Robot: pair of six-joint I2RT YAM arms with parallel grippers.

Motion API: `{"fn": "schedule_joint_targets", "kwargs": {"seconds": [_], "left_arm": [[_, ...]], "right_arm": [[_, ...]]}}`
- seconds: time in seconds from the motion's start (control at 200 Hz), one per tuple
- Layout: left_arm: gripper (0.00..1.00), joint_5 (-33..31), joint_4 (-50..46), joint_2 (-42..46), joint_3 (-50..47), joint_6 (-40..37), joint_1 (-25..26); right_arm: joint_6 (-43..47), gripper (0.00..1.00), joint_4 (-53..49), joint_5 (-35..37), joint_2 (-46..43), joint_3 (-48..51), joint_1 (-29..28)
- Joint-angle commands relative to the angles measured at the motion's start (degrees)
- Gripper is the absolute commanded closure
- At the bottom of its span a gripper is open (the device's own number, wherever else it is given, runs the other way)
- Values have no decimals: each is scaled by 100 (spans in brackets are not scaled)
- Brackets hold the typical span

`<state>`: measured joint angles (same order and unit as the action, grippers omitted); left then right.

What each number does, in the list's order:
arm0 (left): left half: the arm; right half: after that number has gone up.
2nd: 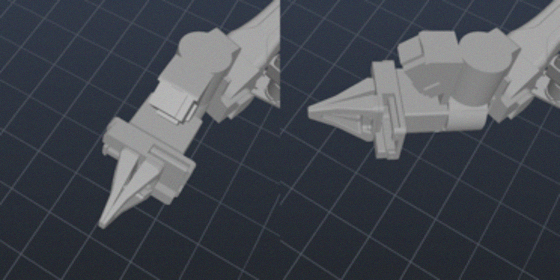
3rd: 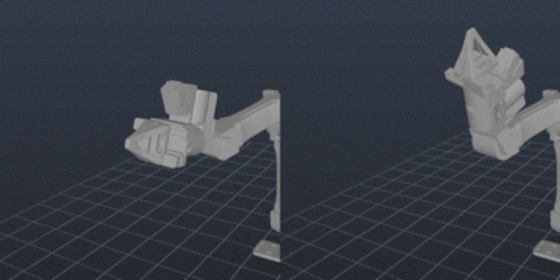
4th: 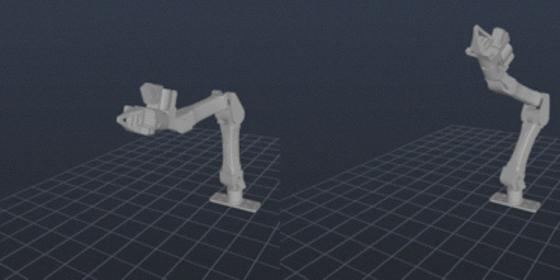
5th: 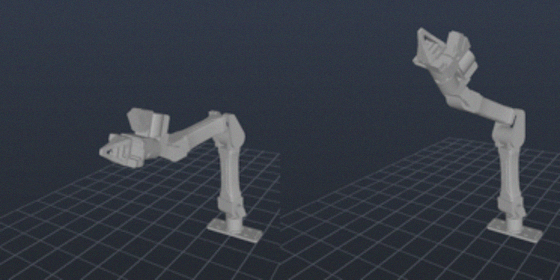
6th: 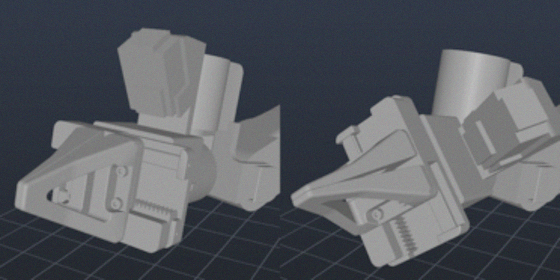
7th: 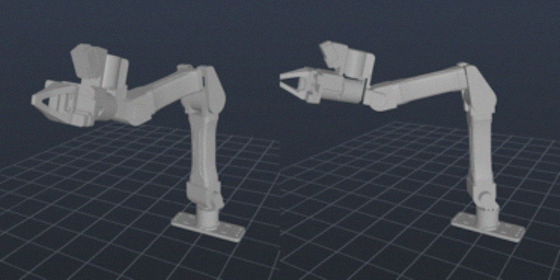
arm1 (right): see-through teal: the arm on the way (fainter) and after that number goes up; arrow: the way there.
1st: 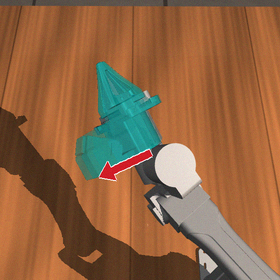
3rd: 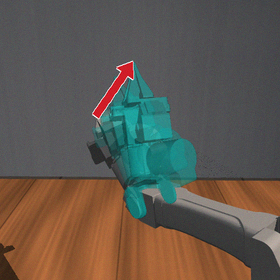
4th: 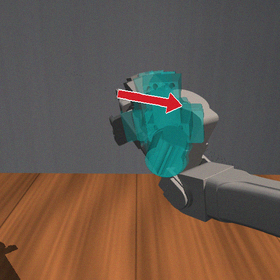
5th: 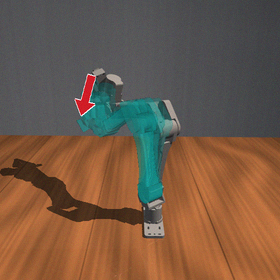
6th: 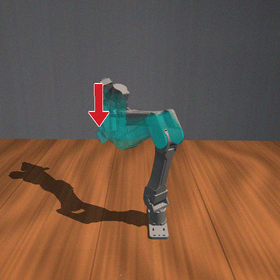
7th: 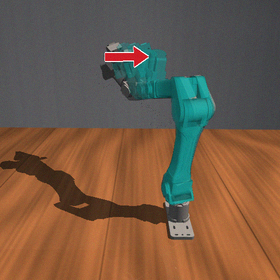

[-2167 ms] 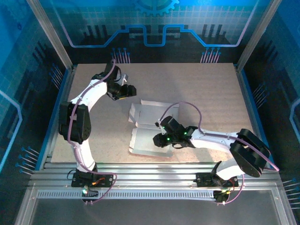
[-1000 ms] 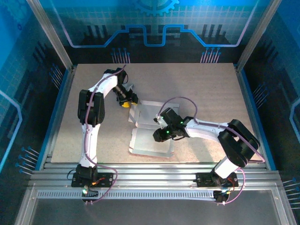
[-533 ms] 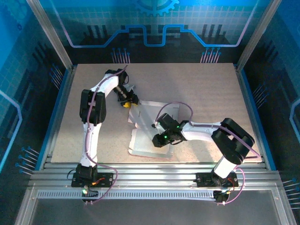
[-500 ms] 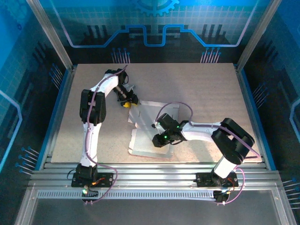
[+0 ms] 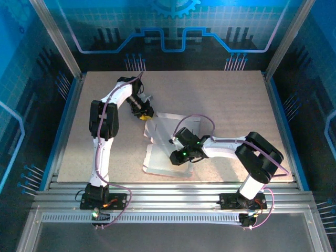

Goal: Fold the paper box

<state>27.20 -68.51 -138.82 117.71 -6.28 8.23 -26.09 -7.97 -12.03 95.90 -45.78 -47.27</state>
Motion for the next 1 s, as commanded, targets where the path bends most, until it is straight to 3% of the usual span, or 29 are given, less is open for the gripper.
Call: {"fn": "schedule_joint_targets", "kwargs": {"seconds": [0.0, 0.25, 0.56, 0.61, 0.991], "left_arm": [[75, 247, -336, -27, 191, -232, -14], [78, 265, -399, 14, 234, -264, -14], [93, 234, -356, 49, 229, -183, 3], [100, 193, -169, 180, 145, -97, 1], [100, 327, 2183, 2016, -1732, 500, 108]], "right_arm": [[-37, 81, -183, 210, 253, 104, -101], [-42, 81, -170, 231, 285, 100, -113], [-75, 81, -148, 298, 187, 105, -107], [-73, 81, -183, 327, 119, 84, -107], [-159, 82, -102, 151, -1004, 28, 66]]}}
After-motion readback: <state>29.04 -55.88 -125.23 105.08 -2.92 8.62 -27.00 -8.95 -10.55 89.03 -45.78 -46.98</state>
